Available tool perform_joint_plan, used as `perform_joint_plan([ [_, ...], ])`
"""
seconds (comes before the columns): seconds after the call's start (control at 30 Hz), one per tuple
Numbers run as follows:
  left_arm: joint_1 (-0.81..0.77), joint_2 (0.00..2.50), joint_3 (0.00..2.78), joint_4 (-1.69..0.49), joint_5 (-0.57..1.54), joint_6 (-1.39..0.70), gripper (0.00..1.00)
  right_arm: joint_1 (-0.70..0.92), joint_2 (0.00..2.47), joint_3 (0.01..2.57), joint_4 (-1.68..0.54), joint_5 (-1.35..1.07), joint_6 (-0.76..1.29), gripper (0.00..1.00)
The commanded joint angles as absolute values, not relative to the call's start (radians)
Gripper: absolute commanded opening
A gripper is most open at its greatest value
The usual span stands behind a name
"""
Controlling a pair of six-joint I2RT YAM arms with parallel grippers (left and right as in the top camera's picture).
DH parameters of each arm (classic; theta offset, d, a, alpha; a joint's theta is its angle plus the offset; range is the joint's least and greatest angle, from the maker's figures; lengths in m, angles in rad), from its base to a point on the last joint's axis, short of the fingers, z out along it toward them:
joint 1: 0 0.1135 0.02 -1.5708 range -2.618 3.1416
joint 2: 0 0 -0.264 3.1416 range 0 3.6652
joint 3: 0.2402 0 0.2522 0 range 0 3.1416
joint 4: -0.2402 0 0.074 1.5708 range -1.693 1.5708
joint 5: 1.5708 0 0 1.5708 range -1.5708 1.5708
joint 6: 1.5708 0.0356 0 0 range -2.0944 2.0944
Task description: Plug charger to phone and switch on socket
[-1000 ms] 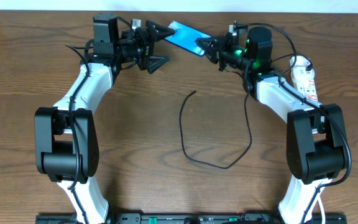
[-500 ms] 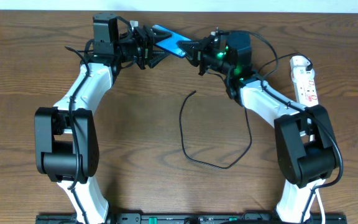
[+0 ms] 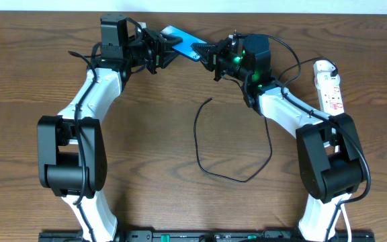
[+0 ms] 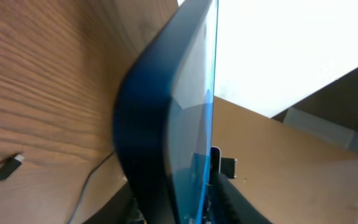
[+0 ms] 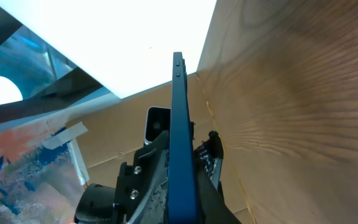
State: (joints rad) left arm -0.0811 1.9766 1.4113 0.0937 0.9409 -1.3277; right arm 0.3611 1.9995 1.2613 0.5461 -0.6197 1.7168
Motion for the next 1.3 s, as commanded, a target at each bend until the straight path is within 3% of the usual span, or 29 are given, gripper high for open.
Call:
perform_joint_plan([
  [0.0,-0.080,1.957,1.423,0.096,0.921,-1.336,0.22,0.361,1.959,1.278,0.557,-0.615,1.724,0.02],
  [0.07,-0.080,1.957,1.423,0.096,0.910,-1.362,0.13,0.366,1.959,1.278,0.557,-0.614,1.724,0.01],
  [0.27,-0.080,1.957,1.423,0.096,0.899,-1.375,0.08,0.368,1.959,1.278,0.557,-0.611,1.724,0.02],
  [1.27,-0.080,1.957,1.423,0.233,0.833,-1.435,0.08,0.368,1.959,1.278,0.656,-0.695,1.959,0.01],
])
